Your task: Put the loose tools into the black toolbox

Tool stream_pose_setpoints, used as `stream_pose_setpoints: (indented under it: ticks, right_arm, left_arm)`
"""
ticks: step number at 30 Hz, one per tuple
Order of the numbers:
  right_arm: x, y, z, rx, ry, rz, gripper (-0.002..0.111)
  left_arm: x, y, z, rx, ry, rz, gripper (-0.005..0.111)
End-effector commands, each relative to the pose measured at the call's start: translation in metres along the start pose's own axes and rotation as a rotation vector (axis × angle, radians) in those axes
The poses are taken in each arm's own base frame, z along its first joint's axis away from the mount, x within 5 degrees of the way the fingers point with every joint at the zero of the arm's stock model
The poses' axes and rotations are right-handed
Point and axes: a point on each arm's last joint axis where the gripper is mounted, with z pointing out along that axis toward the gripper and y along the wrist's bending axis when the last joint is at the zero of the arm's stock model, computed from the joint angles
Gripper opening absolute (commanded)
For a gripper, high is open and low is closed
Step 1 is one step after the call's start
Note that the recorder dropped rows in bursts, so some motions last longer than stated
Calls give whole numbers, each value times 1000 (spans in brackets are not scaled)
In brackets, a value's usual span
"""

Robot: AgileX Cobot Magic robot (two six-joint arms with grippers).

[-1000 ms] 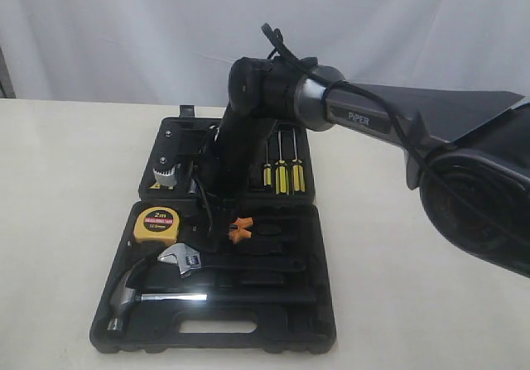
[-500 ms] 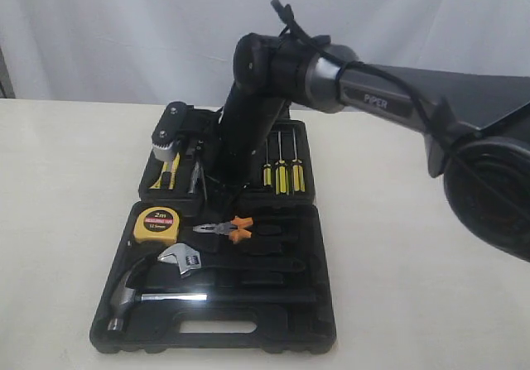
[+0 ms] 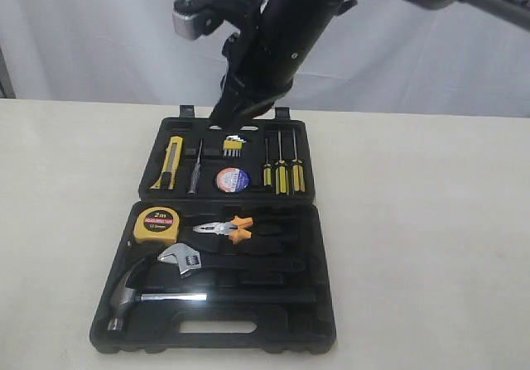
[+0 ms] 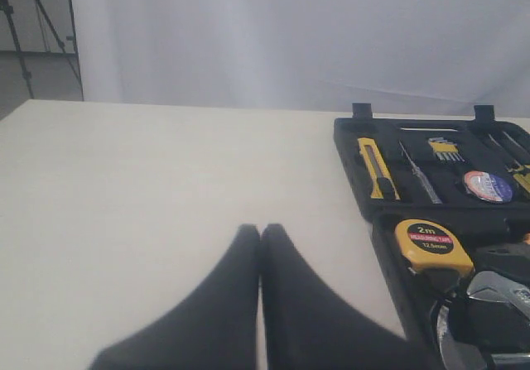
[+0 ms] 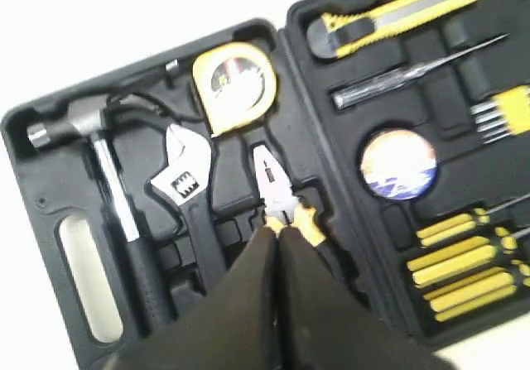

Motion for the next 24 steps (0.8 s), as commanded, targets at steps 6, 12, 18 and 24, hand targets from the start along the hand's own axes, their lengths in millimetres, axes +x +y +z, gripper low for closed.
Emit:
stream_pose_setpoints:
  ticks: [6,12,18,24]
  right_arm:
    - [-3,14,-64,72,-98,-13,0]
    - [-3,23,-95,106,-153,-30,0]
    - [-8,38,-106,104,-182,-63,0]
    - [-14,49,-106,87,-191,-89,0]
  left_arm:
    - [1,0,0,3,-1,-2,0]
    - [1,0,0,3,-1,-2,0]
    - [1,0,0,3,-1,-2,0]
    - [1,0,0,3,-1,-2,0]
